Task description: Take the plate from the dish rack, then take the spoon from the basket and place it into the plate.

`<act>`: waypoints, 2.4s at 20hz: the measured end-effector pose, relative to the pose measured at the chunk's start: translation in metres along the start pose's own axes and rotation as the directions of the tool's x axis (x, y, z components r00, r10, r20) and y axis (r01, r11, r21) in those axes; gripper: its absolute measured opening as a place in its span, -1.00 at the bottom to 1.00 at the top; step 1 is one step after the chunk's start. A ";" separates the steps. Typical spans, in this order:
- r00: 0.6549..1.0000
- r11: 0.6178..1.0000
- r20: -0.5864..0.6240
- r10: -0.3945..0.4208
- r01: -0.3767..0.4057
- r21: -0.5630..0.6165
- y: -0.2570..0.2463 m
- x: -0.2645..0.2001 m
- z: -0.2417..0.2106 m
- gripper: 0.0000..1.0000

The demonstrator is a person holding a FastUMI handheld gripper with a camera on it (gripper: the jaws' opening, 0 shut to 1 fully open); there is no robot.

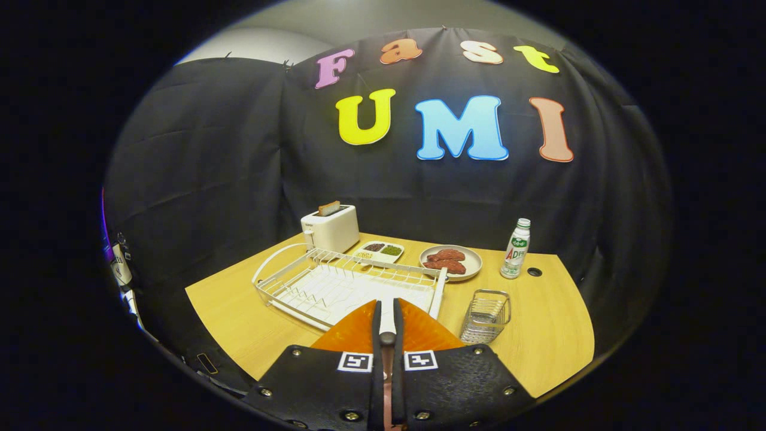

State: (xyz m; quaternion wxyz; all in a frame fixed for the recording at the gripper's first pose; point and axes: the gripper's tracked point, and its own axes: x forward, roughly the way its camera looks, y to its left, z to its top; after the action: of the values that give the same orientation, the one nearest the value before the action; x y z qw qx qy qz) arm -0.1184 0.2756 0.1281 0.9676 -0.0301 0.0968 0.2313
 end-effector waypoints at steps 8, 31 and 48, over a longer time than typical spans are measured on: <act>0.998 0.999 -0.040 0.043 -0.042 0.025 0.024 0.027 -0.019 -0.90; 0.950 0.964 0.169 -0.263 0.267 -0.001 -0.101 -0.052 0.068 -0.62; 0.877 0.917 0.272 -0.396 0.395 0.060 -0.201 -0.083 0.071 0.95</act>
State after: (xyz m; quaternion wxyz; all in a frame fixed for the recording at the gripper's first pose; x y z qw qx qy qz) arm -0.0872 0.0672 0.2174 0.9982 -0.0153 -0.0482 0.0307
